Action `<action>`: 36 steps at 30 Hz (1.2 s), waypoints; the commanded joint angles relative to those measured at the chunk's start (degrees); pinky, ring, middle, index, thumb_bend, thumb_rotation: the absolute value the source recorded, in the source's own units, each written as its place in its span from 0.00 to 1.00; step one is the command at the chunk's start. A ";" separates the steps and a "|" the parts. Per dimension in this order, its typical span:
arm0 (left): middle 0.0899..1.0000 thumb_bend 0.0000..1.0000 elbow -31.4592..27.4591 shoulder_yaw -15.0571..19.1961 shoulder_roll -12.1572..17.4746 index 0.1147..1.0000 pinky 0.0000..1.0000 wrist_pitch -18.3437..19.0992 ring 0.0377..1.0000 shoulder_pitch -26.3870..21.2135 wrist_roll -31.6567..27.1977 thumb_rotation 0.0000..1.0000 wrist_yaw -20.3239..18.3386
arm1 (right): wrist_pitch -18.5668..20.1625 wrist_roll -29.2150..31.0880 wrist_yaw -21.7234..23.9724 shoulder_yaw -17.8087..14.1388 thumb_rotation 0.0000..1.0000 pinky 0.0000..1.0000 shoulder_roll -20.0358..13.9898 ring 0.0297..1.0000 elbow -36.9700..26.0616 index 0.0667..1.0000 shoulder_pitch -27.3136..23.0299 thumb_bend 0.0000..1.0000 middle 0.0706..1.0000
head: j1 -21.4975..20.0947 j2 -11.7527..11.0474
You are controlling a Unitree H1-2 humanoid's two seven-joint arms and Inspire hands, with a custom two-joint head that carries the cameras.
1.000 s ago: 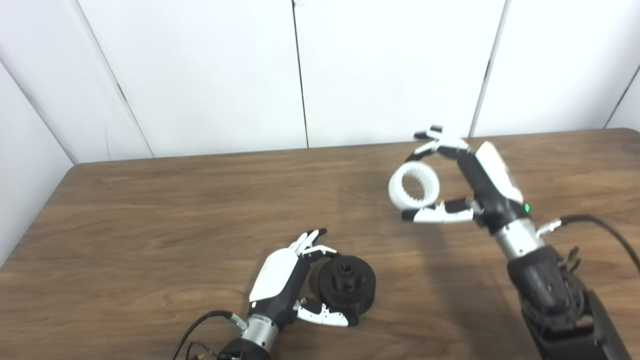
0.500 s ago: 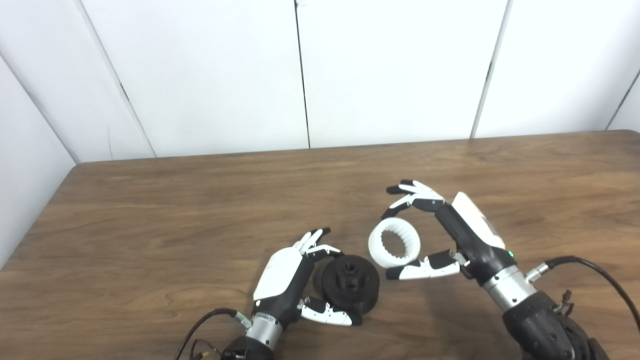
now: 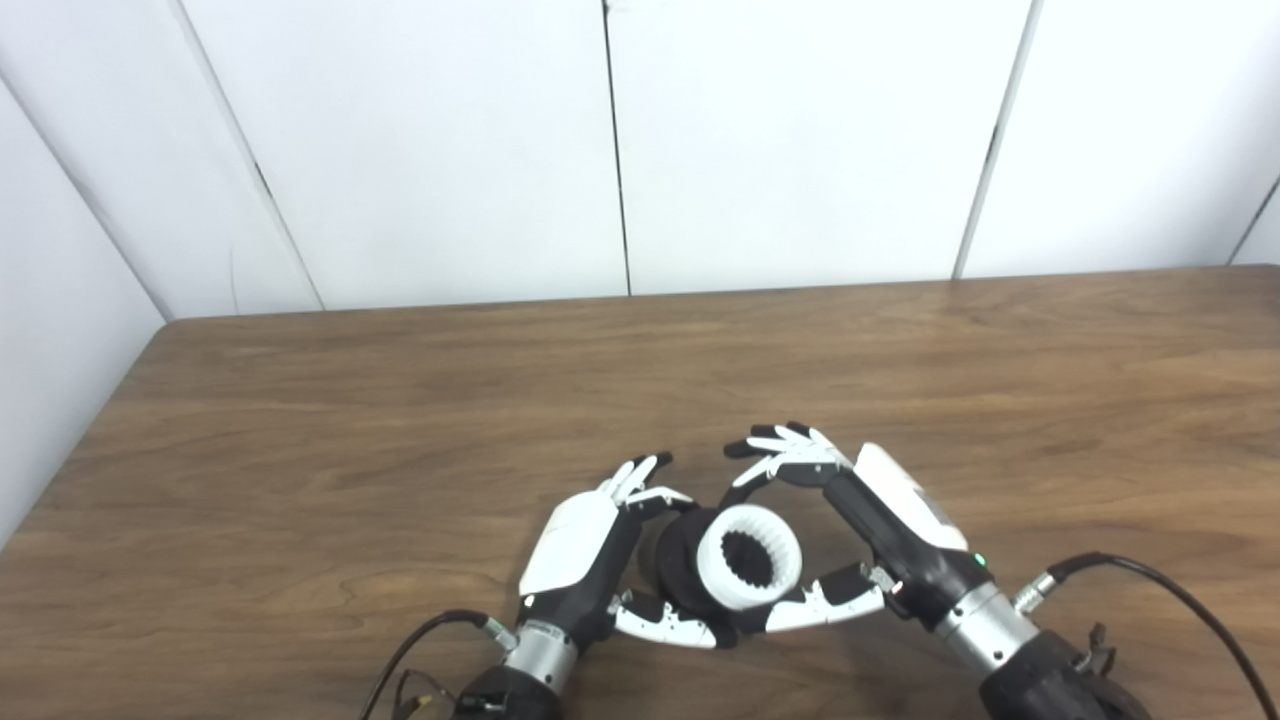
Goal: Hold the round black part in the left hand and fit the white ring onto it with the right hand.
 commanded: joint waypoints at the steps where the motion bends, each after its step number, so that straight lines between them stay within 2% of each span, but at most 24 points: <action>1: 0.98 0.96 0.51 -1.03 -0.25 0.58 0.97 1.32 1.00 -0.83 0.89 0.35 -1.61 | -2.54 0.32 -0.30 -0.19 0.15 1.00 0.22 0.93 -0.96 0.44 -1.49 0.52 0.83 | 0.36 0.01; 13: 0.98 0.97 0.99 -1.76 -1.31 0.57 0.98 1.67 1.00 -0.65 1.89 0.34 -0.56 | -3.31 0.54 -0.15 -0.79 0.15 1.00 0.48 0.94 2.11 0.44 -3.15 0.52 0.84 | 1.87 -0.86; 36: 0.97 0.97 0.95 -2.17 -0.60 0.57 0.95 1.08 0.99 -0.50 1.15 0.35 -0.03 | -4.09 -1.24 -0.62 -1.00 0.15 1.00 1.42 0.94 4.32 0.44 -5.66 0.52 0.83 | 1.34 -0.90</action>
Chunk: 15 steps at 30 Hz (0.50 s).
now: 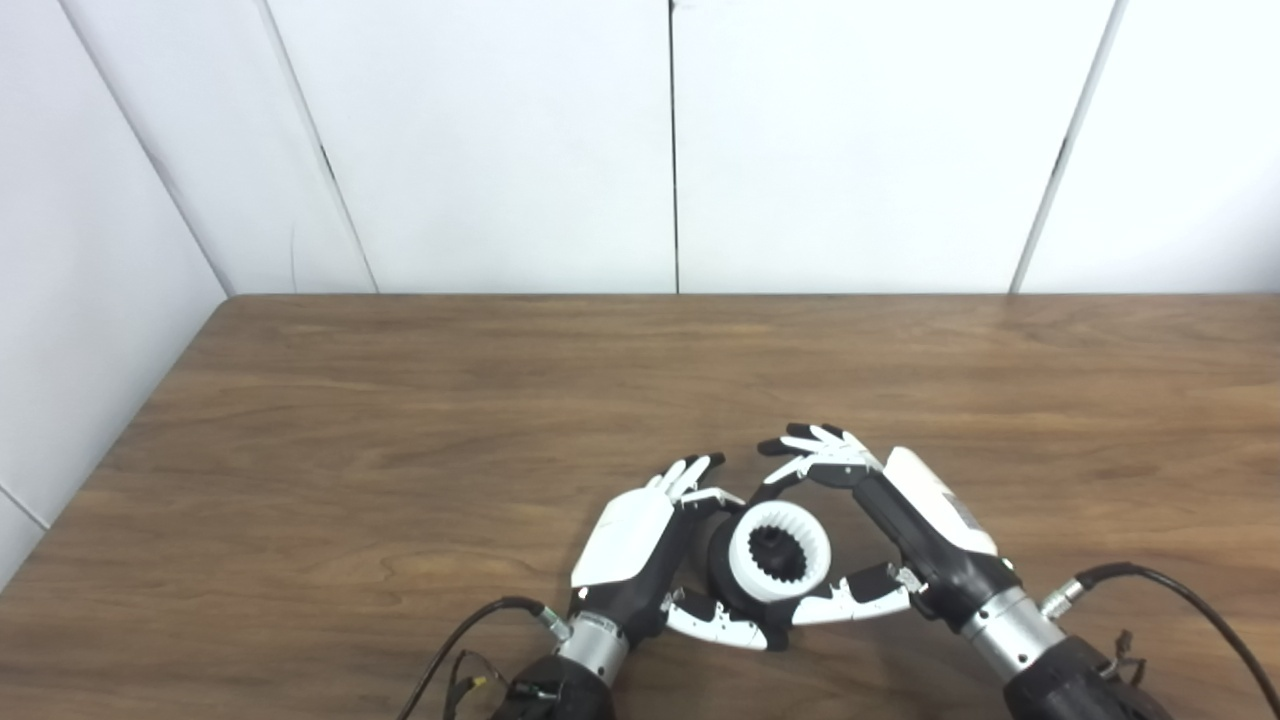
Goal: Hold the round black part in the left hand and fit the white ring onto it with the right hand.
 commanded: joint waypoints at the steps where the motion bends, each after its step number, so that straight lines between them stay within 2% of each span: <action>1: 0.97 0.97 0.70 -0.77 0.28 0.57 0.95 -0.14 0.99 -0.39 -0.09 0.35 -1.40 | -2.45 0.04 -1.32 -0.29 0.15 1.00 0.71 0.94 -0.13 0.44 -2.28 0.52 0.83 | 0.02 0.06; 15: 0.97 0.97 -0.81 -0.89 0.55 0.57 0.96 0.92 0.99 -0.06 -0.07 0.34 -2.37 | -2.11 -1.32 -1.22 -0.26 0.15 1.00 1.53 0.94 1.75 0.44 -3.00 0.52 0.83 | -0.41 0.54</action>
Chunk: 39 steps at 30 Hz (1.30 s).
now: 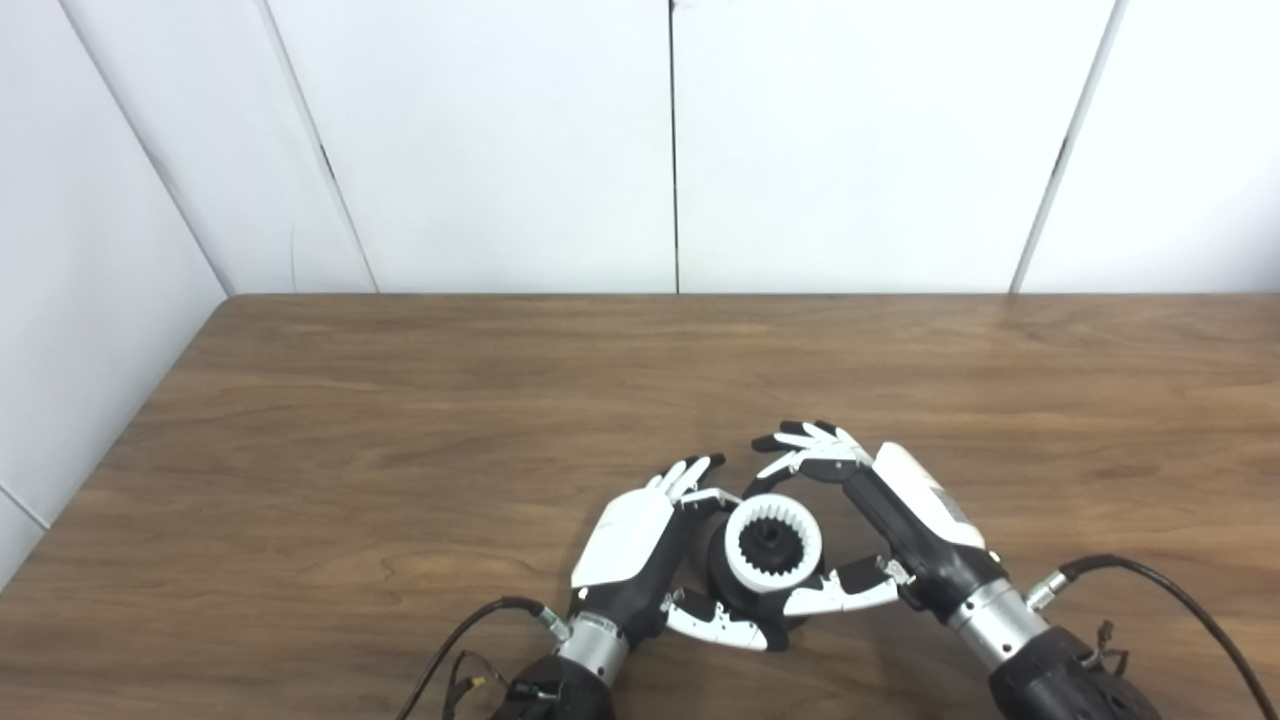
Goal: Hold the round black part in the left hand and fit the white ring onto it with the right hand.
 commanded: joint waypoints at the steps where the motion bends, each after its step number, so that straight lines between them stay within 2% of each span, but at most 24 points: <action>1: 0.97 0.97 -0.73 -0.84 0.55 0.57 0.96 0.56 0.99 -0.08 0.21 0.34 -2.35 | -1.16 -0.19 -0.81 -0.21 0.15 1.00 0.51 0.94 -0.33 0.44 -2.24 0.52 0.83 | 0.03 0.01; 13: 0.97 0.97 -1.41 -0.74 0.75 0.57 0.96 1.03 0.99 0.05 -0.20 0.34 -2.66 | -2.19 -1.85 -2.15 0.52 0.14 1.00 0.45 0.93 4.08 0.44 -2.52 0.52 0.82 | -0.15 0.45; 26: 0.97 0.98 -2.20 -0.12 1.10 0.57 0.97 1.28 1.00 0.05 -0.51 0.33 -3.34 | -1.17 -1.94 -1.65 0.08 0.15 1.00 -0.57 0.94 4.27 0.44 -2.89 0.52 0.83 | -1.03 1.09; 31: 0.98 0.97 -2.54 -0.18 1.25 0.57 0.97 1.62 0.99 -0.02 -0.07 0.33 -3.71 | -2.49 -2.42 -2.69 0.14 0.15 1.00 -0.83 0.93 5.84 0.44 -1.82 0.52 0.82 | -1.00 1.16; 36: 0.97 0.98 -2.53 -0.10 1.22 0.57 0.96 1.48 0.99 0.01 -0.08 0.34 -3.51 | -1.51 -4.04 -0.92 0.91 0.16 1.00 -2.29 0.95 6.06 0.46 -1.61 0.52 0.87 | -1.04 1.19; 37: 0.97 0.98 -2.55 -0.10 1.22 0.57 0.96 1.49 0.99 0.03 -0.07 0.34 -3.51 | -0.79 -4.31 -0.08 1.15 0.21 1.00 -2.72 0.95 5.81 0.49 -1.63 0.59 0.88 | -1.04 1.19; 38: 0.97 0.98 -2.48 -0.07 1.25 0.57 0.96 1.41 0.99 0.00 -0.11 0.34 -3.45 | -0.20 -4.41 0.60 1.35 0.32 1.00 -3.04 0.96 5.64 0.59 -1.69 0.75 0.90 | -1.13 1.14; 39: 0.98 0.98 -2.45 -0.03 1.28 0.57 0.96 1.35 0.99 0.01 -0.17 0.35 -3.43 | 0.22 -4.29 1.10 1.45 0.36 0.99 -3.28 0.96 5.54 0.63 -1.74 0.81 0.91 | -1.13 1.14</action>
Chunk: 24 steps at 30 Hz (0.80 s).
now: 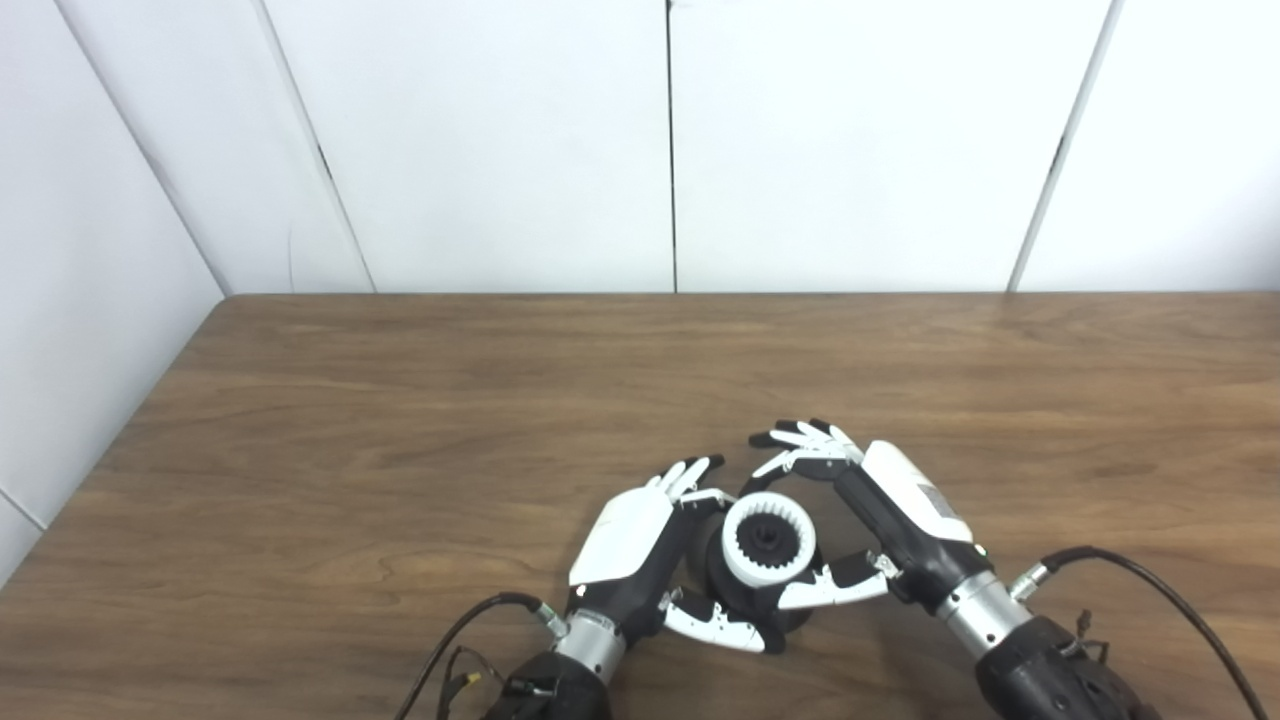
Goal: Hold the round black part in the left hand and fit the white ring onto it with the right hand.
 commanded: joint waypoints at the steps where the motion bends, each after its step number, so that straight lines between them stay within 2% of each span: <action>1: 0.98 0.98 -0.68 0.02 0.61 0.57 0.96 0.13 0.99 -0.03 -0.22 0.35 -1.18 | 2.37 -1.86 2.81 0.23 0.38 0.98 -2.20 0.96 -0.12 0.66 -0.30 0.86 0.92 | 0.06 0.11; 6: 0.98 0.97 -0.94 0.19 0.72 0.57 0.97 0.26 0.99 0.05 -0.36 0.35 -1.52 | 4.00 -1.82 4.36 0.62 0.45 0.96 -2.91 0.97 -1.01 0.72 -0.39 0.95 0.93 | 0.01 0.20; 14: 0.98 0.97 -0.69 0.36 0.94 0.57 0.96 -0.14 0.99 0.09 -0.51 0.35 -1.15 | 4.86 -1.21 5.12 0.32 0.49 0.95 -3.18 0.97 -2.01 0.73 -0.51 0.95 0.94 | -0.35 0.23; 19: 0.98 0.97 -0.33 0.55 0.93 0.57 0.96 -0.55 0.99 0.14 -0.73 0.34 -0.83 | 6.02 0.40 6.91 -0.09 0.52 0.95 -3.73 0.99 -2.58 0.79 -0.79 0.99 0.97 | -0.98 0.03; 24: 0.98 0.98 -0.67 0.64 0.97 0.58 0.97 -0.16 1.00 0.46 -0.62 0.33 -1.19 | 7.25 1.64 9.61 -0.09 0.54 0.90 -5.04 1.00 -3.04 0.88 -0.98 1.00 1.00 | -1.75 -0.77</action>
